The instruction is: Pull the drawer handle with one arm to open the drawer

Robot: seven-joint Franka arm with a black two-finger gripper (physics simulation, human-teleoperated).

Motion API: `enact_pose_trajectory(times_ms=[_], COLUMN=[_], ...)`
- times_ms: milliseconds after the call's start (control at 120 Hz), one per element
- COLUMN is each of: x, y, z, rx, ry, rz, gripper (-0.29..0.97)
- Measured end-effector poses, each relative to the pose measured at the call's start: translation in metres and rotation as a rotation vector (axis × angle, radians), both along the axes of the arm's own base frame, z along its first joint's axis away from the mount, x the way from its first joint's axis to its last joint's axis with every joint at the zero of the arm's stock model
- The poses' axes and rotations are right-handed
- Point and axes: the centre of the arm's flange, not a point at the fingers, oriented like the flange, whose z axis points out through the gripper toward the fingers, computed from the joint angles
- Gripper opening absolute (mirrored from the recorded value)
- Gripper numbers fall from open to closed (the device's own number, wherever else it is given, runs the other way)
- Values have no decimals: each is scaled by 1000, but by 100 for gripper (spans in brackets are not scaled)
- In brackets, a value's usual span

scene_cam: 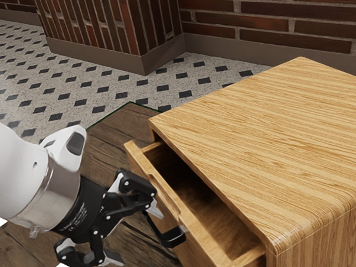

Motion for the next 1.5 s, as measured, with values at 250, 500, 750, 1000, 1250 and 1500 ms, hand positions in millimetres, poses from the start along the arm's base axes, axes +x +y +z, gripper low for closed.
enact_pose_trajectory(times_ms=[250,500,750,1000,1250,1500], x=[-21,-37,-58,-81,-94,-110], y=[16,32,33,38,48,57], z=[0,2,-4,2,-3,1], rx=[-7,-12,-2,-5,4,10], ry=[-2,-2,1,-9,7,0], rz=[2,5,-39,-63,-68,-62], gripper=[67,67,67,67,67,67])
